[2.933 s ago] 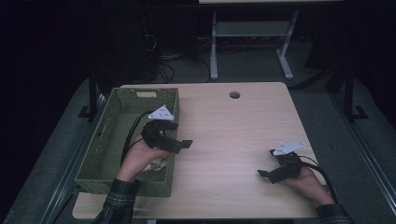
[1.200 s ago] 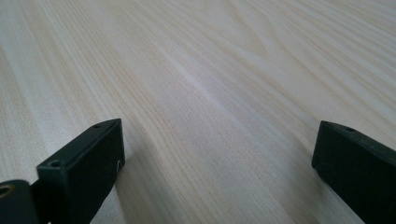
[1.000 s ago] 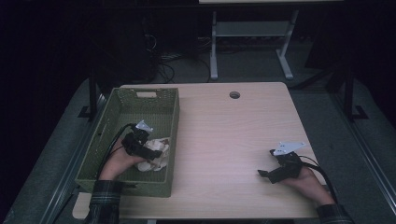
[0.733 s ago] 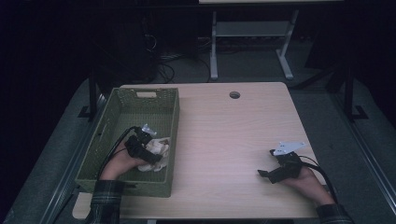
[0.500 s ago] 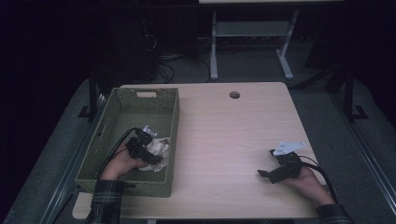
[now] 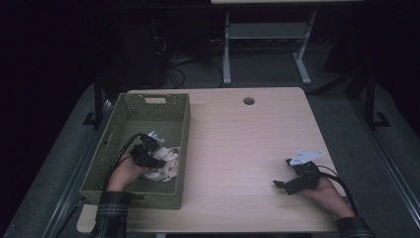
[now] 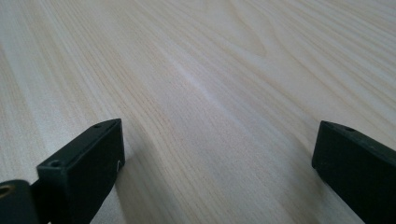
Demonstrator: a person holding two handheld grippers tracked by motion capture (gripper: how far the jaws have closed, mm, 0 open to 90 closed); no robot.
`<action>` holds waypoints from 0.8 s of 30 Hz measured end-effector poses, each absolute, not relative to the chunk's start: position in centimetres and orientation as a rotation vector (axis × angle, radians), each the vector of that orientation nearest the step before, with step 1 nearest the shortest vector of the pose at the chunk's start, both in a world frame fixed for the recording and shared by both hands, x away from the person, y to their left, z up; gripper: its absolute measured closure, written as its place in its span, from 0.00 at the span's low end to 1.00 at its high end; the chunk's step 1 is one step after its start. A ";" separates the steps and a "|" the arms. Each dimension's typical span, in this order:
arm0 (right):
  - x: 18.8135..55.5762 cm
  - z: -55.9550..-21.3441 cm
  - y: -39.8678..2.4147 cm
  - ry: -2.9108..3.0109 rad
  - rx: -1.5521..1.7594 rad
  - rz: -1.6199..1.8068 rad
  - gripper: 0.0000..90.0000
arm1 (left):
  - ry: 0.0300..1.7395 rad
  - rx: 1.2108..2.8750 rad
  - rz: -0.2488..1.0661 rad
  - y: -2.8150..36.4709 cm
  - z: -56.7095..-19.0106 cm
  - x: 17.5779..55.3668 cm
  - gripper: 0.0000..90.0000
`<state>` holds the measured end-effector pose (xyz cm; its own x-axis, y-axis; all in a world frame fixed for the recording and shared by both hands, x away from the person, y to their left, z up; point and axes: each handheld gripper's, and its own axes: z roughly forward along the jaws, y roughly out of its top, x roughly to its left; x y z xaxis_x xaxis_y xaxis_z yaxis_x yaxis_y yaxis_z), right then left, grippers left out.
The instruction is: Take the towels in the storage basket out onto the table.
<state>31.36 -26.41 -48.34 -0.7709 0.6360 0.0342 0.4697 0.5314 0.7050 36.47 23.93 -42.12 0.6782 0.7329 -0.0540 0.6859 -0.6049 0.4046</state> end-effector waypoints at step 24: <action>31.4 -48.3 -26.4 2.544 0.935 1.070 0.02 | 1.041 2.106 0.185 27.7 -37.3 35.2 0.82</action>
